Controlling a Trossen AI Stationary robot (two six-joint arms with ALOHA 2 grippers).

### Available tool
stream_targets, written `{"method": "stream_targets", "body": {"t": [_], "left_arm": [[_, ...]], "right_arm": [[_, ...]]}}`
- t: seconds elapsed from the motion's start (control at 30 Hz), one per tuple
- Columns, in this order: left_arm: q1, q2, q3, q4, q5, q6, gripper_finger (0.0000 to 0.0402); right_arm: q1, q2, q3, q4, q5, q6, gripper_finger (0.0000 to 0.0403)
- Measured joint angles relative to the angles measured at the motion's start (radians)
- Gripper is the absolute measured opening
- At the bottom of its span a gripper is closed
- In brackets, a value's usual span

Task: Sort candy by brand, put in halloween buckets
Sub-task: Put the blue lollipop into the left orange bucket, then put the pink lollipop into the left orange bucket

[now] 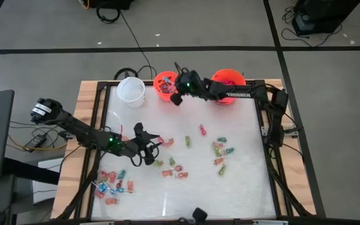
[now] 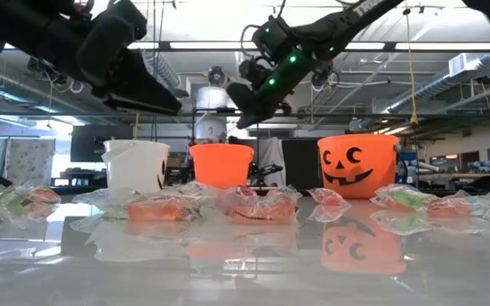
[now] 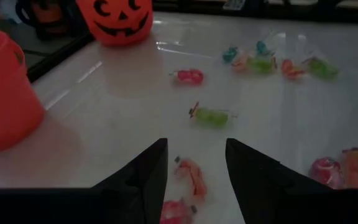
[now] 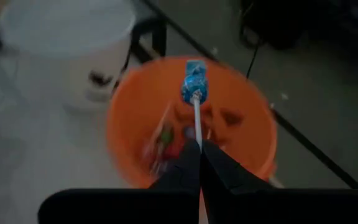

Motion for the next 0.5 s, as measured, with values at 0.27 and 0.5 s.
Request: {"method": "stream_targets", "body": {"t": [0.27, 0.5], "left_arm": [[0.000, 0.000, 0.000, -0.012, 0.000, -0.008, 0.0168], [0.002, 0.000, 0.000, -0.033, -0.004, -0.051, 0.0168]], "right_arm": [[-0.084, 0.026, 0.010, -0.039, -0.211, 0.034, 0.0045], [-0.091, 0.026, 0.010, -0.025, -0.206, 0.044, 0.0135]]}}
